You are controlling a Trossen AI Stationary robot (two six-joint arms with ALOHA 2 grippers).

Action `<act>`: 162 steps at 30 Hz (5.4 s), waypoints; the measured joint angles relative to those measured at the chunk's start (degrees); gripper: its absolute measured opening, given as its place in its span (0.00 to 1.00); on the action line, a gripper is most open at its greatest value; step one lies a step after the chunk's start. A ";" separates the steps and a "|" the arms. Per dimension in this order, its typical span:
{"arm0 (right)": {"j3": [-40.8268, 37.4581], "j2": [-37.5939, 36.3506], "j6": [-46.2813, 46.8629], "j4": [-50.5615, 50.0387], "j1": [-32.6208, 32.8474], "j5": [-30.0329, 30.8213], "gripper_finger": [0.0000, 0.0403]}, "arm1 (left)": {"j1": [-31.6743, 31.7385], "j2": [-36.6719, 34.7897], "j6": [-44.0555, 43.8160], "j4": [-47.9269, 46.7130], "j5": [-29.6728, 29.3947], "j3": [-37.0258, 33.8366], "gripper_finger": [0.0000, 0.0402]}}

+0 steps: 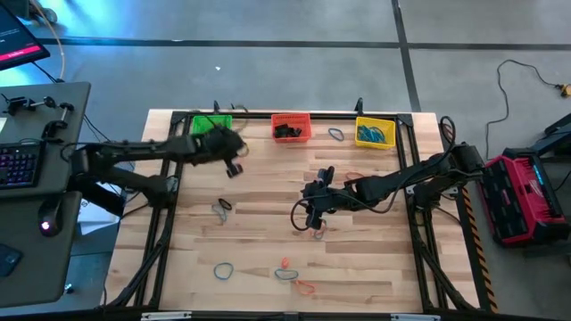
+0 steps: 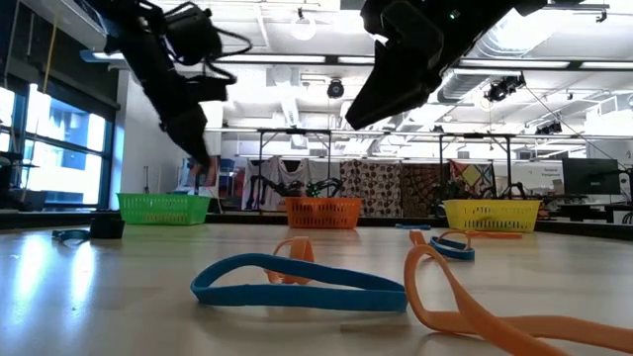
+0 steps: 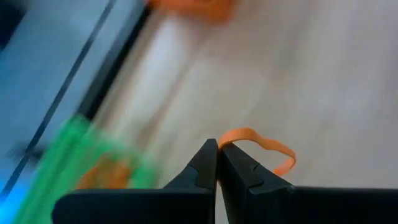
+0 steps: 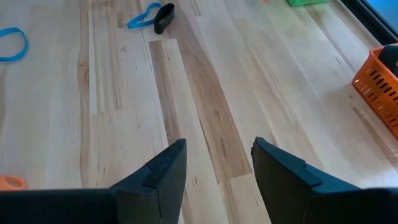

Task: Sort rubber bands into baskets
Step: Put the orange rubber band into the green bin, then put the blue rubber band into the yellow bin

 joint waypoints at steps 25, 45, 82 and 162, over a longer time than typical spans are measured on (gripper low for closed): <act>0.00 0.00 -1.18 0.42 0.00 0.02 0.43 | 32.63 16.50 5.42 -16.83 -3.03 13.68 0.00; 0.00 0.00 -1.63 0.44 0.01 0.01 0.43 | 33.39 18.73 6.99 -11.10 4.51 13.70 0.13; 0.00 -0.02 -1.45 0.88 0.01 0.01 0.43 | -20.58 -12.92 -1.60 -23.83 33.49 10.64 0.17; 0.02 8.46 1.77 13.55 3.98 3.47 0.43 | -29.52 17.98 -36.17 13.70 6.37 10.67 0.00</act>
